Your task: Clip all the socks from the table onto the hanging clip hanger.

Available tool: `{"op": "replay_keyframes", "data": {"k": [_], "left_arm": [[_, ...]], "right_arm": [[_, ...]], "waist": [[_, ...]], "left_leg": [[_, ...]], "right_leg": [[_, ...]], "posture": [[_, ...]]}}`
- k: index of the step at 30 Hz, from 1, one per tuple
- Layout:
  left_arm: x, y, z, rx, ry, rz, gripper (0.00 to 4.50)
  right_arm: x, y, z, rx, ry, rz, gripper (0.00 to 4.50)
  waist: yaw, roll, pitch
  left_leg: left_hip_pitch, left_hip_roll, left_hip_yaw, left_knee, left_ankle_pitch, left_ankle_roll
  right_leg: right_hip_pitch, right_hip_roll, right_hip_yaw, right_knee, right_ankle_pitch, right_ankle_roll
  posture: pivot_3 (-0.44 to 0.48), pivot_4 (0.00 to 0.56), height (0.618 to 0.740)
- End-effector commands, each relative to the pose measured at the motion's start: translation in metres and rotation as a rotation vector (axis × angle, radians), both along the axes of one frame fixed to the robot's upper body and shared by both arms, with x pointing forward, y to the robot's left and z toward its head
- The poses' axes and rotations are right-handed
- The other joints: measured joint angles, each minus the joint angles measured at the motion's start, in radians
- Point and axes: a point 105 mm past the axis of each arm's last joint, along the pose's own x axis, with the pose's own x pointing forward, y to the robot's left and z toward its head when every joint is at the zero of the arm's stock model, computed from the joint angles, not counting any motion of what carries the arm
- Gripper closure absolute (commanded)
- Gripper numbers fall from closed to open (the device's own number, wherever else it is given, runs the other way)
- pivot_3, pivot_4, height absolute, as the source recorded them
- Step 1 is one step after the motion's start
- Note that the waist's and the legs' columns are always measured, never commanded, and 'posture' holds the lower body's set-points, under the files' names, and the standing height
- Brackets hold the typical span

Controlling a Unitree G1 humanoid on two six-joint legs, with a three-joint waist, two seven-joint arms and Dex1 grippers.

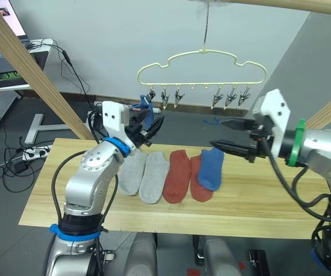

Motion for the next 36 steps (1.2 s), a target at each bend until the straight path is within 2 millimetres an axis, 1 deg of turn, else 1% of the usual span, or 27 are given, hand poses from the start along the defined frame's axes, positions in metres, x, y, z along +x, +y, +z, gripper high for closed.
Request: {"op": "replay_keyframes", "data": {"k": [1,4,8,13,20,26,36], "left_arm": [[0.001,-0.007,0.011,0.004,-0.077,0.047,1.93],[0.004,-0.011,0.01,0.0,-0.106,0.087,1.93],[0.007,-0.013,0.012,-0.02,-0.122,0.119,1.93],[0.011,-0.017,0.013,-0.037,-0.119,0.123,1.93],[0.017,-0.025,0.01,-0.052,-0.095,0.107,1.93],[0.025,-0.026,0.009,-0.048,-0.089,0.13,1.93],[0.039,-0.033,0.012,-0.061,-0.089,0.141,1.93]], "right_arm": [[-0.01,-0.003,0.018,0.006,-0.054,0.024,1.28],[-0.011,-0.004,0.022,0.0,-0.053,0.016,1.28],[-0.013,-0.003,0.021,-0.005,-0.046,0.011,1.28],[-0.013,-0.002,0.02,-0.001,-0.04,-0.001,1.28],[-0.015,-0.002,0.019,-0.001,-0.038,-0.025,1.28],[-0.017,-0.002,0.018,0.002,-0.039,-0.045,1.28],[-0.02,-0.005,0.017,0.011,-0.035,-0.079,1.28]], "waist": [[0.0,0.0,0.0],[0.0,0.0,0.0],[0.0,0.0,0.0],[-0.001,0.0,0.001],[-0.006,0.0,0.001],[-0.015,-0.001,0.001],[-0.032,-0.001,0.001]], "left_leg": [[0.0,0.0,0.0,0.0,0.0,0.0],[0.0,0.0,0.0,0.001,0.0,0.0],[0.0,0.0,0.0,0.001,0.0,0.0],[0.0,0.0,0.0,0.001,0.0,0.001],[-0.001,0.0,0.0,0.002,0.0,0.001],[-0.001,0.0,0.0,0.002,0.0,0.001],[-0.001,0.0,0.0,0.002,0.0,0.001]], "right_leg": [[0.0,0.0,0.0,0.0,0.0,0.0],[0.001,0.0,0.0,0.0,0.0,0.0],[0.001,0.0,0.001,0.0,0.0,0.0],[0.001,0.001,0.001,0.0,0.0,0.0],[0.001,0.001,0.001,0.0,-0.001,0.001],[0.001,0.001,0.001,-0.001,-0.001,0.001],[0.001,0.001,0.001,-0.001,-0.001,0.002]], "posture": [[0.081,0.284,0.74],[0.064,0.296,0.74],[0.056,0.303,0.74],[0.042,0.31,0.74],[0.015,0.311,0.74],[-0.011,0.31,0.74],[-0.042,0.307,0.74]]}}
